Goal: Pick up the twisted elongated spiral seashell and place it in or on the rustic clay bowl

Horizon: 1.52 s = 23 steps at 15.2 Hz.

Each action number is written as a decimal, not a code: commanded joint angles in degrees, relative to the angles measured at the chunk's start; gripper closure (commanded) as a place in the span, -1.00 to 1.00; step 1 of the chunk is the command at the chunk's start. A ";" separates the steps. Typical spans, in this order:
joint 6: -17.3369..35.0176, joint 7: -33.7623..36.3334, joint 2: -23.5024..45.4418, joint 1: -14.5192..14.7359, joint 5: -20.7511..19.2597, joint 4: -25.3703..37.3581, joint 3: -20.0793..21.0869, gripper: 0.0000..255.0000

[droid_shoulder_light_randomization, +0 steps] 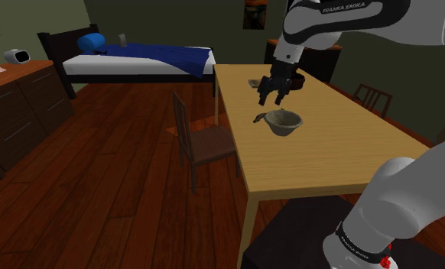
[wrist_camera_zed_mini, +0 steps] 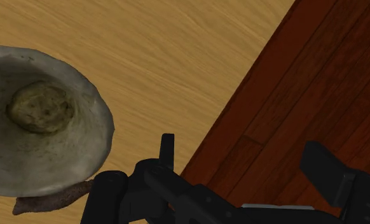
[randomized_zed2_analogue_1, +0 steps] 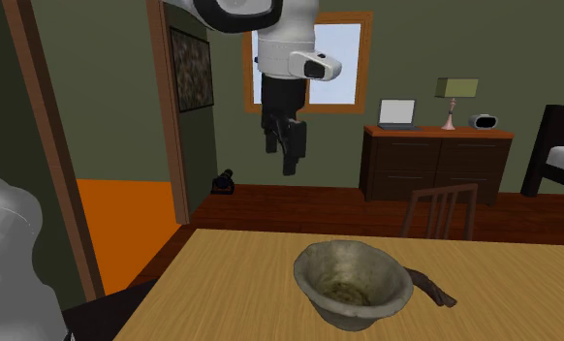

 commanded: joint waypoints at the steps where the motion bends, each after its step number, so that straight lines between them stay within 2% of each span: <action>1: 2.27 -1.71 3.45 -0.24 1.16 1.43 -1.60 -1.00; 8: 5.97 -8.34 17.23 -1.40 7.73 11.15 -6.73 -1.00; 14: 5.98 -13.89 30.16 -4.18 15.63 22.38 -9.45 -1.00; 23: 11.04 -14.80 31.85 -3.55 17.05 18.96 -8.59 -1.00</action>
